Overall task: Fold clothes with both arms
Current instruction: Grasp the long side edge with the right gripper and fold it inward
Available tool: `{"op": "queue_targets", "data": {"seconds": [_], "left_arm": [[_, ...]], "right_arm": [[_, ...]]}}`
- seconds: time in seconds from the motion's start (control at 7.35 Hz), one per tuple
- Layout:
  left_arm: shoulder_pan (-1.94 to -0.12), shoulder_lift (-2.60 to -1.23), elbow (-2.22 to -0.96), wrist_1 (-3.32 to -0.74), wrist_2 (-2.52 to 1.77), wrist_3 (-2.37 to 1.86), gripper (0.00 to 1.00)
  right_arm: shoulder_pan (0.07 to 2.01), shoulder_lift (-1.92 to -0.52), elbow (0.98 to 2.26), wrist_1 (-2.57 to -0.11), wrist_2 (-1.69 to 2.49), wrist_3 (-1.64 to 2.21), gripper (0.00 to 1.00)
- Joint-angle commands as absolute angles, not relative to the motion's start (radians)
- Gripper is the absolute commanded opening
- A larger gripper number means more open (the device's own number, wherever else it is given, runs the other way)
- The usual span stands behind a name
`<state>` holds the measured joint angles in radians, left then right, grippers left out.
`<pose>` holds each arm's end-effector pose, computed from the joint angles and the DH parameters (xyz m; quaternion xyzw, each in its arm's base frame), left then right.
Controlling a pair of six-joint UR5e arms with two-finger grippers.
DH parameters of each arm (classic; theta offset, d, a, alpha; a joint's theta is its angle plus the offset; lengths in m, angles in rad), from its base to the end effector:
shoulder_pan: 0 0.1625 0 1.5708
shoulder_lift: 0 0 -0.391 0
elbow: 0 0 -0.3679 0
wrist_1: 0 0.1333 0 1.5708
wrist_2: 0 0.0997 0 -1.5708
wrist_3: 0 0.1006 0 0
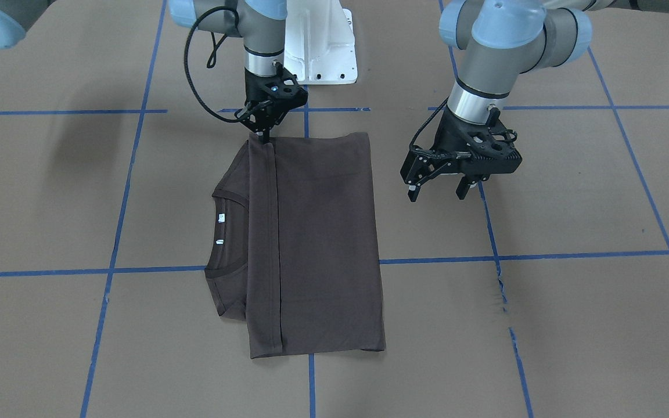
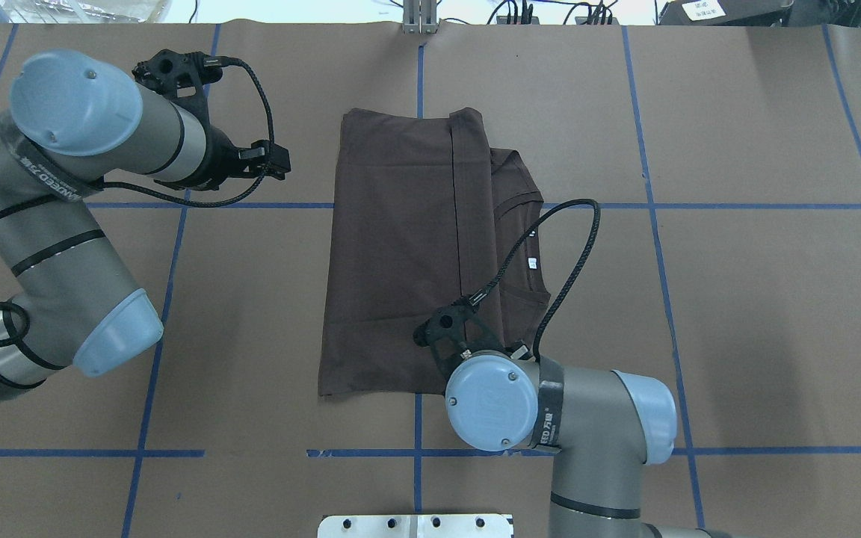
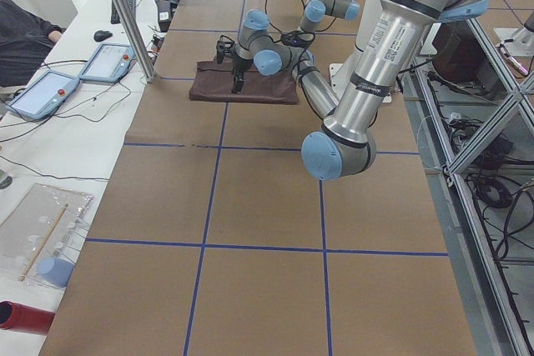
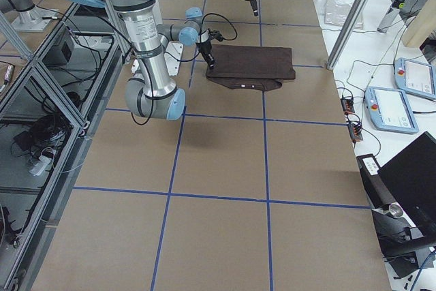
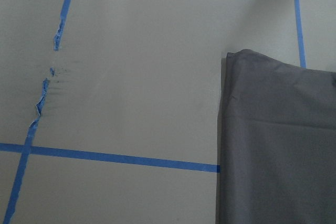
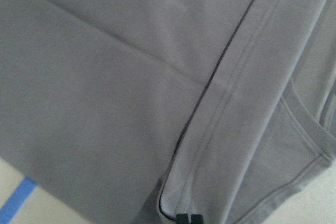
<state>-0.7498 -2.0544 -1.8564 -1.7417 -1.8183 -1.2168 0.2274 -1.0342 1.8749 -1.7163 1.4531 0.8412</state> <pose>0.3531 -0.4773 0.2298 0.1420 0.4404 -0.1191 0.8785 -0.5380 -0.2734 0.2373 0.2057 -0.2764 -0.2138 0.9141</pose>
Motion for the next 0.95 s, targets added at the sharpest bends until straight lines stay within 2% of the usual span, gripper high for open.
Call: {"op": "queue_targets", "data": {"seconds": [0.0, 0.27, 0.54, 0.68, 0.82], "left_arm": [[-0.749, -2.056, -1.858, -1.741, -1.818, -1.219, 1.00], [-0.749, -2.052, -1.856, -1.743, -1.818, -1.219, 1.00], [-0.749, -2.052, -1.855, -1.743, -1.818, -1.218, 1.00], [-0.749, -2.054, -1.856, -1.743, -1.818, -1.215, 1.00], [-0.749, -2.054, -1.858, -1.743, -1.818, -1.212, 1.00]], "right_arm": [[0.250, -1.094, 1.925, -1.720, 1.506, 0.859, 0.00], [0.259, -1.222, 2.035, -1.721, 1.595, 0.931, 0.00], [0.287, -1.293, 2.048, -1.717, 1.594, 1.008, 0.00], [0.320, -1.286, 2.048, -1.717, 1.595, 1.012, 0.99], [0.360, -1.281, 2.046, -1.717, 1.598, 1.002, 1.00]]}}
